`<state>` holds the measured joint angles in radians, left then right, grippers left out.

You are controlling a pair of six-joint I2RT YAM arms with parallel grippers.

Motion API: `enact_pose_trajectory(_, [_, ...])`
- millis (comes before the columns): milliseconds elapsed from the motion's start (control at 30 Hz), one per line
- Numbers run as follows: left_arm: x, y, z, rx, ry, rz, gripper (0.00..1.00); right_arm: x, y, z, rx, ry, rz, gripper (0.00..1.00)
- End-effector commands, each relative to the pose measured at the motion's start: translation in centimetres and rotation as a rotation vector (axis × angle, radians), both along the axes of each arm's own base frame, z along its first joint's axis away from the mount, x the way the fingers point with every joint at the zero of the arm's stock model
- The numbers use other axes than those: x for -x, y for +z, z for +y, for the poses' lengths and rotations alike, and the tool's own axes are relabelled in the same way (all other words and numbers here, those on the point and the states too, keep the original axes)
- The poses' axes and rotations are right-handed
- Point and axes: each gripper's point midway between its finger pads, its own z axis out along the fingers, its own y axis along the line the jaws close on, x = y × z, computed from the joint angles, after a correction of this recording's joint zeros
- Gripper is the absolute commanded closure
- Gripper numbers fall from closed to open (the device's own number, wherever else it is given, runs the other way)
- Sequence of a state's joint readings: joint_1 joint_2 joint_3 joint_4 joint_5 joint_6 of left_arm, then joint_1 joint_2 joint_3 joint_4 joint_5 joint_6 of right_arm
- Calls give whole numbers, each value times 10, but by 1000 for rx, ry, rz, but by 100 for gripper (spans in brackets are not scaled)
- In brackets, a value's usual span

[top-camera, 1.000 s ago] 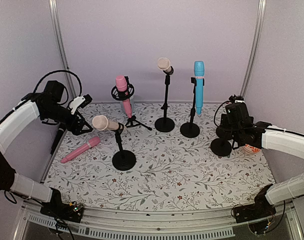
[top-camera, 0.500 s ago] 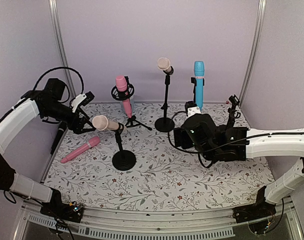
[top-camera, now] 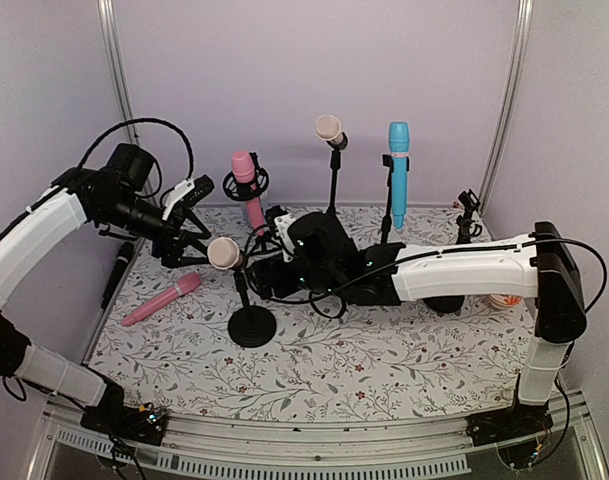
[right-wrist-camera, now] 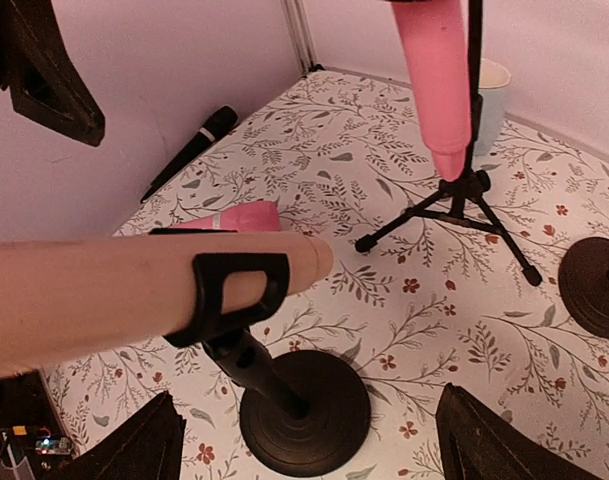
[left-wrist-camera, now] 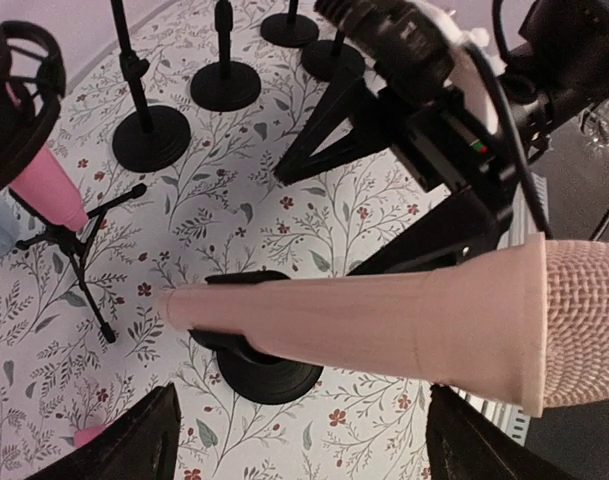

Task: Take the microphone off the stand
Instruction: Hold the microphone from the microphone stand, then hold the microphone stand at the center of the board.

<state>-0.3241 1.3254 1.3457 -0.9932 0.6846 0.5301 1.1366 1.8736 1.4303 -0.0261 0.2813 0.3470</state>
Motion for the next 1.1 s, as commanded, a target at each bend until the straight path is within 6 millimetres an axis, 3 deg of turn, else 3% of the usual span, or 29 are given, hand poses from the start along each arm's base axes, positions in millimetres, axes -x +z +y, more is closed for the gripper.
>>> enact_pose_trajectory(0, [16, 17, -24, 71, -102, 22, 14, 6, 17, 30, -63, 116, -17, 10])
enact_pose_trajectory(100, [23, 21, -30, 99, -143, 24, 14, 7, 19, 26, -61, 124, -57, 9])
enact_pose_trajectory(200, [25, 12, -25, 74, -144, 2, 13, 12, 19, 16, -41, 114, -122, 7])
enact_pose_trajectory(367, [27, -12, -10, 50, -94, -23, 13, 30, 2, -7, -16, 141, -208, 5])
enact_pose_trajectory(467, [26, -36, -2, 42, -36, 5, 13, 47, 15, -12, -61, 170, -315, 4])
enact_pose_trajectory(567, [21, -51, 4, 61, 38, 16, 12, 59, 39, -5, -109, 189, -441, 3])
enact_pose_trajectory(733, [14, -63, 2, 125, 108, 18, 12, 54, 78, 19, -156, 136, -558, 4])
enact_pose_trajectory(767, [13, -66, 1, 134, 114, 18, 13, 51, 77, 21, -148, 117, -568, 4])
enact_pose_trajectory(800, [12, -69, 1, 141, 119, 18, 13, 47, 91, 25, -166, 89, -590, 5])
enact_pose_trajectory(1067, [4, -83, -4, 179, 130, 43, 15, 40, 107, 42, -174, 53, -662, 12])
